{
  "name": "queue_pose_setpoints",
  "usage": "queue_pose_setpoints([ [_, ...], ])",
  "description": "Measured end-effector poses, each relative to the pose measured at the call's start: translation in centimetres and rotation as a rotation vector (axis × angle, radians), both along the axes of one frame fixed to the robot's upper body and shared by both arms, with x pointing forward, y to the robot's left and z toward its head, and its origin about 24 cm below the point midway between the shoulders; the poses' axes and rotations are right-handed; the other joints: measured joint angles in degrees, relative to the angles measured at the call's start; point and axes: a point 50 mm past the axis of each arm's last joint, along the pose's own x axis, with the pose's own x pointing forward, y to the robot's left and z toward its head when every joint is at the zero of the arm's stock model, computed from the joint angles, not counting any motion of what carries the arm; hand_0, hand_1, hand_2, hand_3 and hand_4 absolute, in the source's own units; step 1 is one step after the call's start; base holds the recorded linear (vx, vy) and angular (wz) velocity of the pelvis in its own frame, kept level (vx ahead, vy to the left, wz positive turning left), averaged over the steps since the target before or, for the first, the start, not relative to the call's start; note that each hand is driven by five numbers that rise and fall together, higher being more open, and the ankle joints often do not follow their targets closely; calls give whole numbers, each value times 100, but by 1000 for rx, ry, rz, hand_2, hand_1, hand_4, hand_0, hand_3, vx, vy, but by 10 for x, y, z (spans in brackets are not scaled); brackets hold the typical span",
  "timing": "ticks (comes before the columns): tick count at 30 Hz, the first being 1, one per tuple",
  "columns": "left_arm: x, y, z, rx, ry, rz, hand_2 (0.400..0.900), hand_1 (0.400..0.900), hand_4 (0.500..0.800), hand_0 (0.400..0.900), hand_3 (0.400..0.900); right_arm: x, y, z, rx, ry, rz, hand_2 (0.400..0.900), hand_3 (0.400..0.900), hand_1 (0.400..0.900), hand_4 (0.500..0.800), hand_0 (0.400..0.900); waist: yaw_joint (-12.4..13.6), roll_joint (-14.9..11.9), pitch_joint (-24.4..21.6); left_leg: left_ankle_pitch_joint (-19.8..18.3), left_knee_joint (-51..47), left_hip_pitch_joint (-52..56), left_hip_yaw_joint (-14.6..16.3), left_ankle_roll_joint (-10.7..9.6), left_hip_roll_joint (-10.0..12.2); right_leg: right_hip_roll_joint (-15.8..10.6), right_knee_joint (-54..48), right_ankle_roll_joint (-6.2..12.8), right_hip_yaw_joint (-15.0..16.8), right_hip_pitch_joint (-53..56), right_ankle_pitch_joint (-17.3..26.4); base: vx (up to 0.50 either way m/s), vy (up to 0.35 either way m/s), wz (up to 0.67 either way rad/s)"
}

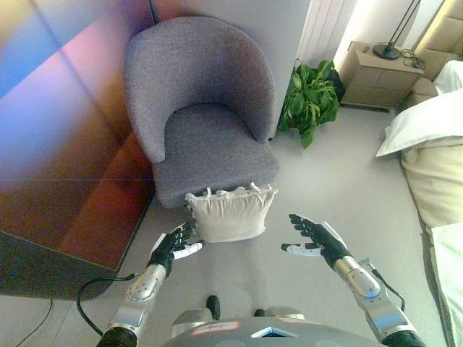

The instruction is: Pick up the pillow and put it on the sofa.

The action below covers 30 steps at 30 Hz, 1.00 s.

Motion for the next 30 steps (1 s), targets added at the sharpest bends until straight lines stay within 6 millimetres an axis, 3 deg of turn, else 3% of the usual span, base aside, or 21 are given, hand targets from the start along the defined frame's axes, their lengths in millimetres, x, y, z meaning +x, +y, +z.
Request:
queue_pose_setpoints([
  [30, 0, 0, 0, 2, -1, 2, 900, 900, 800, 900, 900, 0, 0, 0, -1, -7, -2, 900, 900, 900, 800, 900, -6, -79, 45, 7, 3, -86, -7, -17, 16, 26, -46, -18, 1, -65, 13, 2, -22, 1],
])
